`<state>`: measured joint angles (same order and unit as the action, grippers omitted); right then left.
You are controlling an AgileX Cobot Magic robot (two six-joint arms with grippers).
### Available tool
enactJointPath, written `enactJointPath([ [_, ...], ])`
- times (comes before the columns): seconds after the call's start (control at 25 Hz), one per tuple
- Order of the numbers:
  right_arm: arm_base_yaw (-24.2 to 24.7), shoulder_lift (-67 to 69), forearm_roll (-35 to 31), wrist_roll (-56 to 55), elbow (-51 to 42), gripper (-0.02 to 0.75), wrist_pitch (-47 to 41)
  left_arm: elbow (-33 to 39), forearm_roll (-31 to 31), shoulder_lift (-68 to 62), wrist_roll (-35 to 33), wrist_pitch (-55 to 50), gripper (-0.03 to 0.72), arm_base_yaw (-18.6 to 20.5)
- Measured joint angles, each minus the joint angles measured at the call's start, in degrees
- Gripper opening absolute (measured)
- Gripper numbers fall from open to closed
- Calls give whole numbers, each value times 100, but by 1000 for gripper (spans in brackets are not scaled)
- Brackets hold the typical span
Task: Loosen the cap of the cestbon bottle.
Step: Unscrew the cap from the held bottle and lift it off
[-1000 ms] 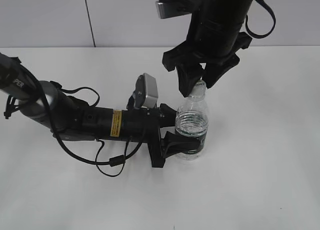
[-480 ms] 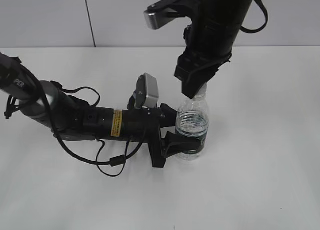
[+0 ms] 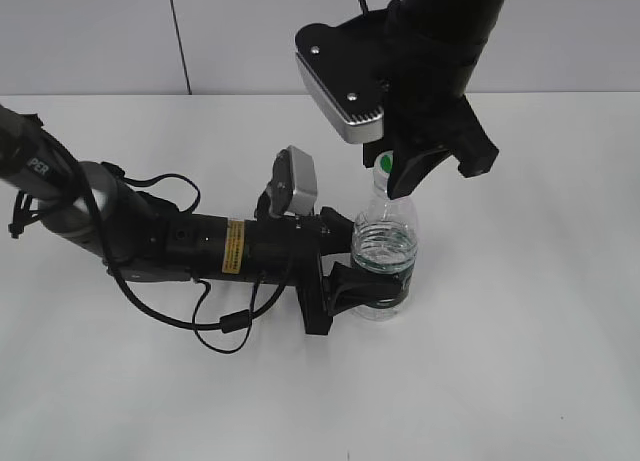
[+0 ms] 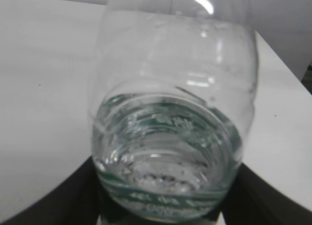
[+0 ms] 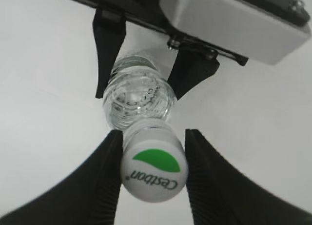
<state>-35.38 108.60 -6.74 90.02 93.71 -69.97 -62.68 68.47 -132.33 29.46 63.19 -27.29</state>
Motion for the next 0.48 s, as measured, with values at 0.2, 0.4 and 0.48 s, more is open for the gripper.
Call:
enactJointPath([
  [0.2, 0, -4, -5, 625, 92, 296, -13, 0, -43, 0, 14, -7, 421, -4],
  [0.4, 0, -91, -141, 657, 186, 296, -10, 0, -71, 0, 16, -18, 420, -4],
  [0.48, 0, -169, -218, 650, 192, 296, 1, -6, -71, 0, 8, -23, 420, -4],
])
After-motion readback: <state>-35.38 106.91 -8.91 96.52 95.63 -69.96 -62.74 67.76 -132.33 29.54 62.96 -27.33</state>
